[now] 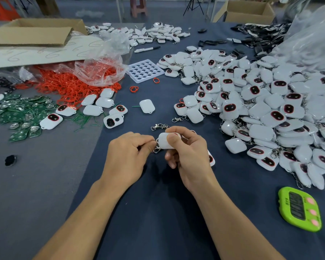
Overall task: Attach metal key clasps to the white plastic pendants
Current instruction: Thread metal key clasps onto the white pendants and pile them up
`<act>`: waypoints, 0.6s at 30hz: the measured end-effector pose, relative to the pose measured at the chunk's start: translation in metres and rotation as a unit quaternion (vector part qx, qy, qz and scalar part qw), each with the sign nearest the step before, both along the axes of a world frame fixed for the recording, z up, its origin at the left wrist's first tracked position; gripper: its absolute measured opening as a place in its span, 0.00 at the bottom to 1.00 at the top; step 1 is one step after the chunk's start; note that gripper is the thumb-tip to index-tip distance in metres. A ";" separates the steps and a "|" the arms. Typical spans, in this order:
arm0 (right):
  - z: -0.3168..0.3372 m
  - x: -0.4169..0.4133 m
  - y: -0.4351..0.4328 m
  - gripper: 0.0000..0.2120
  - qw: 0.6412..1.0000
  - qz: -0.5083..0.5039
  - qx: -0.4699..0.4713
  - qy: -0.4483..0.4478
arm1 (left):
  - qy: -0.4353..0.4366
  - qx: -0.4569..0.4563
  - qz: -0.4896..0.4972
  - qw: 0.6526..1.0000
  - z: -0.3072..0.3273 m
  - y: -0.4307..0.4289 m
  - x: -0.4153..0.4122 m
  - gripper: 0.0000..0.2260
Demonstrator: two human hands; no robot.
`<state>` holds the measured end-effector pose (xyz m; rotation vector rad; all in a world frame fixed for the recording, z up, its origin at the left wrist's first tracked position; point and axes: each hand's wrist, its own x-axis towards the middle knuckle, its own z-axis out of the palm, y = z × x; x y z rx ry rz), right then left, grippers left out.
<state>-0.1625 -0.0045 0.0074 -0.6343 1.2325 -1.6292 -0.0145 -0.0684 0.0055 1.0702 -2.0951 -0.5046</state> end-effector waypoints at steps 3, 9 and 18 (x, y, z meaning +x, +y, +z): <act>-0.001 0.000 0.001 0.07 1.000 -0.010 0.007 0.023 | -0.070 -0.120 -0.002 0.990 -0.002 0.001 0.001 0.06; 0.003 -0.002 0.000 0.10 0.999 0.024 0.007 -0.032 | 0.144 0.170 0.015 0.975 0.003 0.011 -0.006 0.07; 0.003 -0.003 -0.002 0.09 0.997 0.033 0.008 -0.073 | 0.239 0.302 -0.037 0.922 0.003 0.007 -0.009 0.05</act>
